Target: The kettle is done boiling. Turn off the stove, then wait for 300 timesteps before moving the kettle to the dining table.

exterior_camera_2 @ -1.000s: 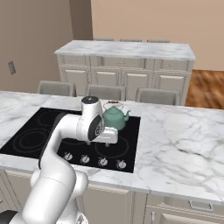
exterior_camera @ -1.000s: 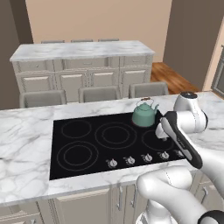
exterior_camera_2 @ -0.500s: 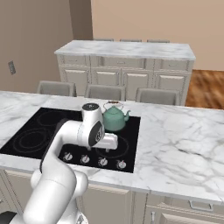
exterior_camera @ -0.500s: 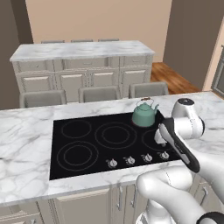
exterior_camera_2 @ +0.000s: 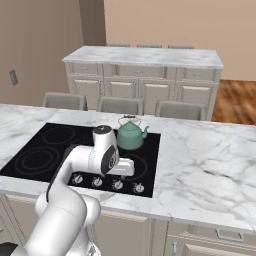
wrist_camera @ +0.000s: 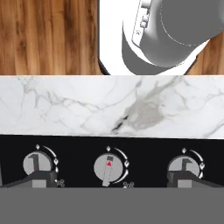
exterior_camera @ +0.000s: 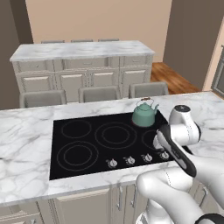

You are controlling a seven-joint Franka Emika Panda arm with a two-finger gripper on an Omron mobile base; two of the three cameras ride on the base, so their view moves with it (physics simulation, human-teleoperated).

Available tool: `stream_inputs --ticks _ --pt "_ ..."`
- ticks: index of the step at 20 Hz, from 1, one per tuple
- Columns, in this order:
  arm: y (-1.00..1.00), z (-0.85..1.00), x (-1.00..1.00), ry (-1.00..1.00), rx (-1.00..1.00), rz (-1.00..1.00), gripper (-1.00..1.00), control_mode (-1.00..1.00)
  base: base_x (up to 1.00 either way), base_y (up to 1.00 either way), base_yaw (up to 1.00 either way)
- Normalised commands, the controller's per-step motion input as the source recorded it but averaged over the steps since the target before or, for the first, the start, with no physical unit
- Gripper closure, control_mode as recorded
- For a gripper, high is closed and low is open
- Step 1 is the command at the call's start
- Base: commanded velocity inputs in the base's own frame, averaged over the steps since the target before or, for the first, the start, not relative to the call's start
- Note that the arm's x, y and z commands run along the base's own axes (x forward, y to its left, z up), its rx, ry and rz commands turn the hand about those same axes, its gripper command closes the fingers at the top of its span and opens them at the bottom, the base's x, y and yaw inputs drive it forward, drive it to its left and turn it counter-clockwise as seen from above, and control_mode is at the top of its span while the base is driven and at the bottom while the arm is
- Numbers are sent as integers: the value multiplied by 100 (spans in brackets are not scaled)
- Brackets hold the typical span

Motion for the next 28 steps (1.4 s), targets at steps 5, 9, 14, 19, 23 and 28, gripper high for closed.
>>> stream_inputs --ticks 5,9,14,19,23,28 --pt "0 -18 10 1 -1 0 -100 -100 0 0 0" --pt "-5 -17 7 1 0 0 -100 -100 0 0 0" --pt "-7 -15 6 2 0 0 -100 -100 0 0 0" --pt "-6 -13 13 2 0 0 -100 -100 0 0 0" --pt "0 -12 15 3 0 0 -100 -100 0 0 0" --pt "0 -11 13 4 0 0 -100 -100 0 0 0"
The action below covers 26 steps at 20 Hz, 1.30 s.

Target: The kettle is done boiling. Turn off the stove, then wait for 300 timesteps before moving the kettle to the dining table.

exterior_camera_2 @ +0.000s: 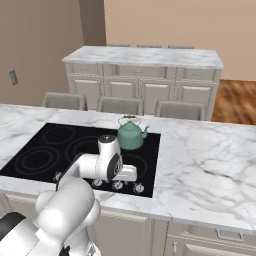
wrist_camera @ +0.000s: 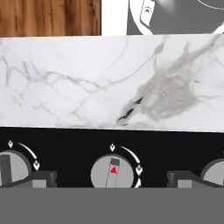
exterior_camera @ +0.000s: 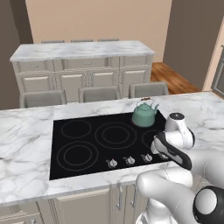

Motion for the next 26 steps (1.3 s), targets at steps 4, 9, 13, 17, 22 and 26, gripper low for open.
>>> stream_inputs --ticks 4,9,13,17,22,26 --pt "0 -7 2 1 0 0 -100 -100 0 0 0" --pt "0 -8 0 1 0 0 -100 -100 0 0 0" --pt "0 -11 0 0 0 0 -100 -100 0 0 0" --pt "0 -14 0 0 0 0 -100 -100 0 0 0" --pt "0 -16 0 1 0 0 -100 -100 0 0 0" --pt "0 -14 3 1 0 0 -100 -100 0 0 0"
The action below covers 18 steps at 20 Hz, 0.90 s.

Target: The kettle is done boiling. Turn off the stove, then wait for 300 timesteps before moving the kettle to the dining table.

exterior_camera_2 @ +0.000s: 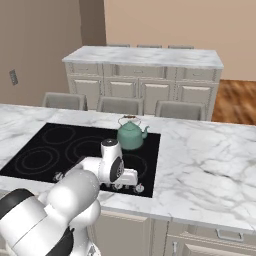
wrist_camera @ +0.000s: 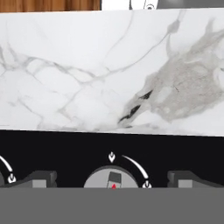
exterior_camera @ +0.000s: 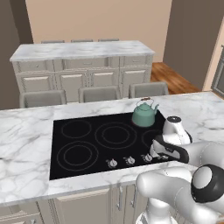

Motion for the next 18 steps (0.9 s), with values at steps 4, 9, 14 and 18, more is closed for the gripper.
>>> stream_inputs --ticks 4,9,14,18 --pt "0 -11 1 0 0 0 -100 -100 0 0 0" --pt "0 -8 1 0 0 0 -100 -100 0 0 0" --pt "1 -17 1 0 0 0 100 -100 0 0 0" --pt "0 -8 0 1 0 0 100 -100 0 0 0"
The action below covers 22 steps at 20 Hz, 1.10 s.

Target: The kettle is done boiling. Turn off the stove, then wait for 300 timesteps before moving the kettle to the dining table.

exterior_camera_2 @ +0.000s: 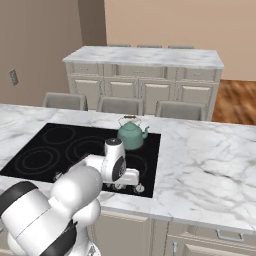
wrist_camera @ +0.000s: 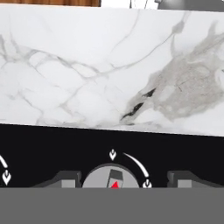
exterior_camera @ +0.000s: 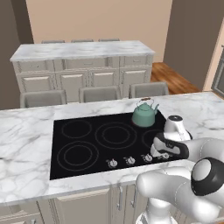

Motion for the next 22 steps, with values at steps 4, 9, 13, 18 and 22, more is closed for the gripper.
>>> stream_inputs --ticks 4,9,13,18,22 --pt "0 -9 0 1 -2 0 100 -100 0 0 0" --pt "0 -9 0 2 -2 0 100 -100 0 0 0" --pt "2 -9 0 0 -3 -3 100 -100 0 0 0" --pt "6 -5 0 0 -3 -12 100 -100 0 0 0" --pt "11 -1 0 1 -2 -15 100 -100 0 0 0"
